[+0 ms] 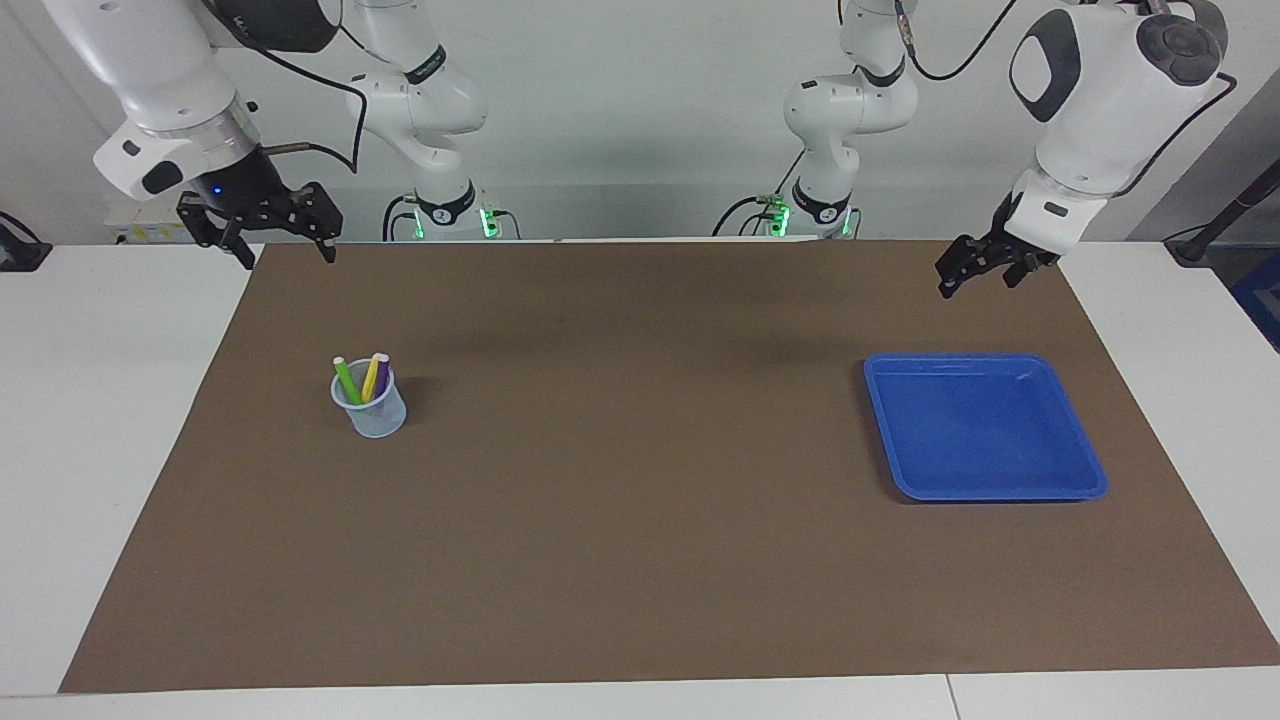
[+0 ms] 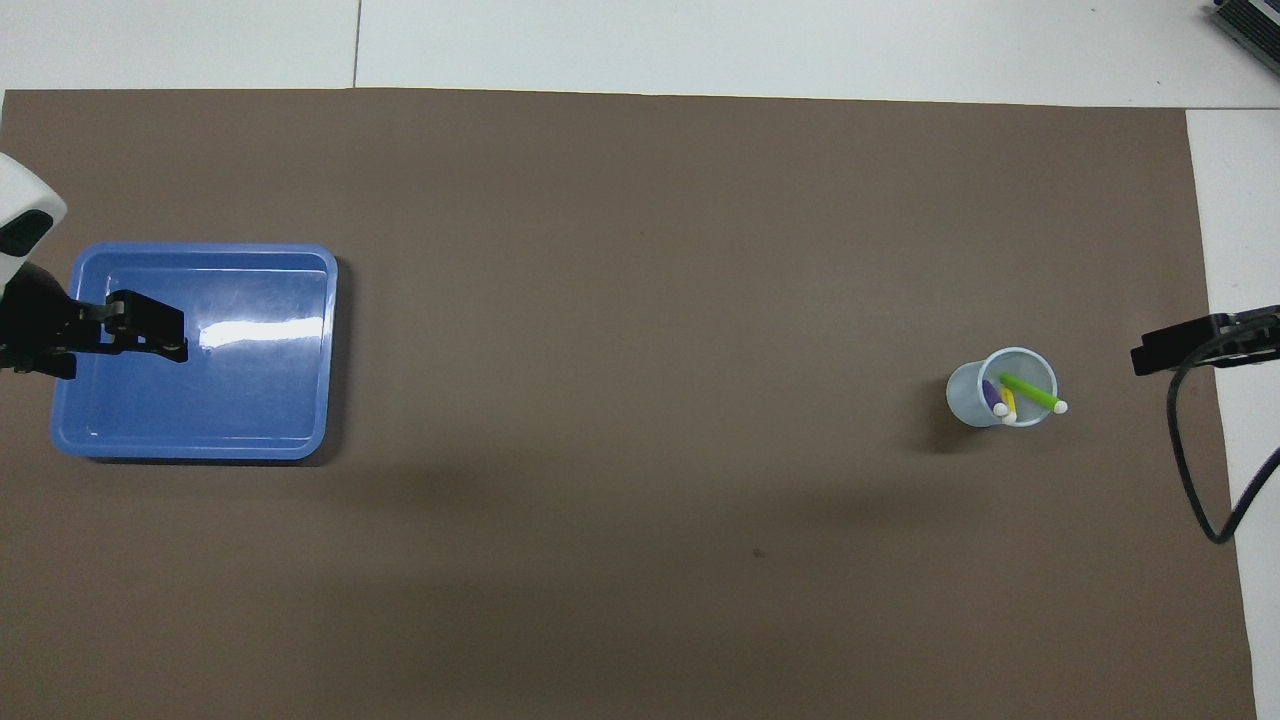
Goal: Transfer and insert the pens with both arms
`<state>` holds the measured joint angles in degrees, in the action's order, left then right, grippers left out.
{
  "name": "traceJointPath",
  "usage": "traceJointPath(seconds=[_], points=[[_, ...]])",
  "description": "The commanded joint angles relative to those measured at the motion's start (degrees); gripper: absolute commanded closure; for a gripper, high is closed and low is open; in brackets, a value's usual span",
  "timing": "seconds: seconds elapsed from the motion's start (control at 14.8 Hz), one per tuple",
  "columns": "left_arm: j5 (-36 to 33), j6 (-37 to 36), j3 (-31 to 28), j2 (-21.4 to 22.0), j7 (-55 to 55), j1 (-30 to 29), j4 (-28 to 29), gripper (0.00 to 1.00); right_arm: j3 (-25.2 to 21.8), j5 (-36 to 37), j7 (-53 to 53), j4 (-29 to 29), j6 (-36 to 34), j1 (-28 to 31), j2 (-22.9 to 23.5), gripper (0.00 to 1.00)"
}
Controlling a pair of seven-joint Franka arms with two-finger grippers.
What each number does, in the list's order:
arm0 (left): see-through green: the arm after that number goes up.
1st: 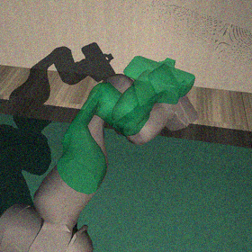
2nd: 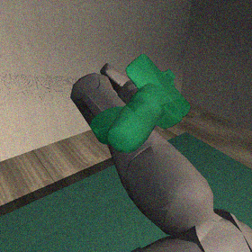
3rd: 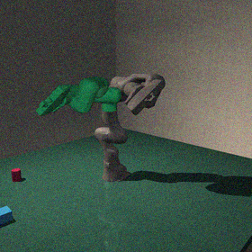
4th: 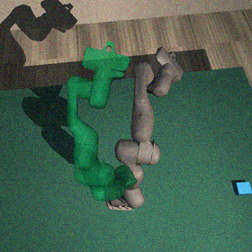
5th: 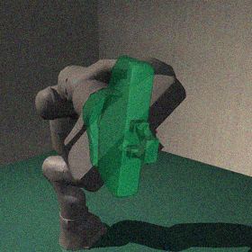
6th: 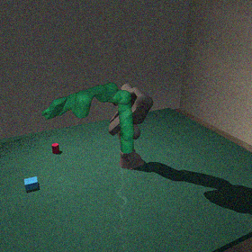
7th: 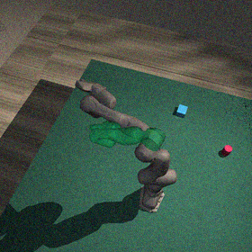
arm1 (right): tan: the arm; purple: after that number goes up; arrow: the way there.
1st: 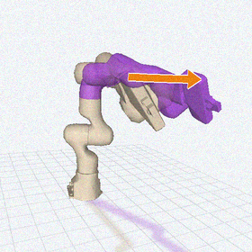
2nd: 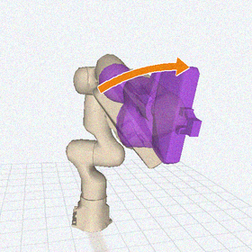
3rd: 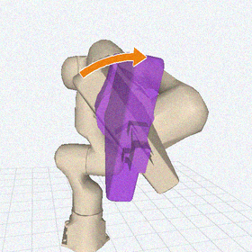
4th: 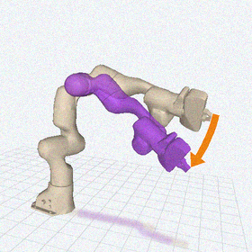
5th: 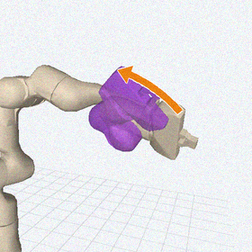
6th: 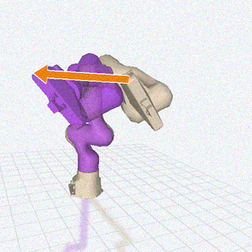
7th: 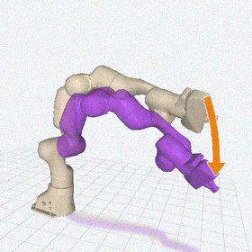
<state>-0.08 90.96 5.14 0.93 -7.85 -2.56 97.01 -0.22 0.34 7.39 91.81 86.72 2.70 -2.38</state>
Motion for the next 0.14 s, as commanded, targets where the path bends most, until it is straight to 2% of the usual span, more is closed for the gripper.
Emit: traceJointPath(seconds=[0.0, 0.07], points=[[0.17, -0.96, -0.04, 0.74, 0.20, 0.01, 0.11, 0.00, -0.39, -1.04, -0.62, -0.05, -0.85, -0.24, -0.43, 0.00], [0.17, -0.96, -0.04, 0.74, 0.20, 0.01, 0.11, 0.00, -0.39, -1.04, -0.71, -0.05, -0.85, -0.24, -0.43, 0.00]])
